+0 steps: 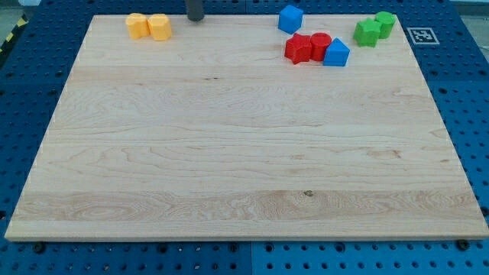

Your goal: Push the blue cube into the red circle

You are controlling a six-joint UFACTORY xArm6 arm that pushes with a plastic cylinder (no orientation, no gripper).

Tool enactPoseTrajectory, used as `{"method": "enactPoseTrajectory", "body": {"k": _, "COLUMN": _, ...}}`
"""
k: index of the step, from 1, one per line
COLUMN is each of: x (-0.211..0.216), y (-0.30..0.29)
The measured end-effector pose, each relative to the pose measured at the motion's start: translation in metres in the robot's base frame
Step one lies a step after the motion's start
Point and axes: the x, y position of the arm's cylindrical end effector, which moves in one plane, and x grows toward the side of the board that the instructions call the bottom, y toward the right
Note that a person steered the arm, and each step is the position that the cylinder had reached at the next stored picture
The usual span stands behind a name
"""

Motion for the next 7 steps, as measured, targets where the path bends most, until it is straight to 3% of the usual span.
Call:
{"method": "enactPoseTrajectory", "body": {"k": 6, "x": 0.001, "y": 0.170}}
{"method": "enactPoseTrajectory", "body": {"k": 7, "x": 0.001, "y": 0.170}}
